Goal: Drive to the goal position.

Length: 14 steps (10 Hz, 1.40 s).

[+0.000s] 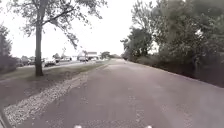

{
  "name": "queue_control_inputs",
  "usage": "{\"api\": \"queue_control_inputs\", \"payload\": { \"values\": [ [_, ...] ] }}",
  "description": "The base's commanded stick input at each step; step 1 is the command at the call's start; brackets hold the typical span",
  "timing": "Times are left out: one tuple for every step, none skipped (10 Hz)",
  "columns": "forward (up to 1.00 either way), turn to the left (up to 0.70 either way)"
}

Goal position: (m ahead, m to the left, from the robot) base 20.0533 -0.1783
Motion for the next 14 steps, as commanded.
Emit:
{"api": "queue_control_inputs", "payload": {
  "values": [
    [0.7,0.0],
    [0.7,0.0],
    [0.7,0.0],
    [0.7,0.0],
    [0.7,-0.03],
    [0.7,-0.35],
    [0.7,-0.35],
    [0.7,-0.35],
    [0.7,-0.35],
    [0.7,-0.35],
    [0.7,-0.15],
    [0.7,0.0],
    [0.7,0.0],
    [0.7,0.0]
  ]
}}
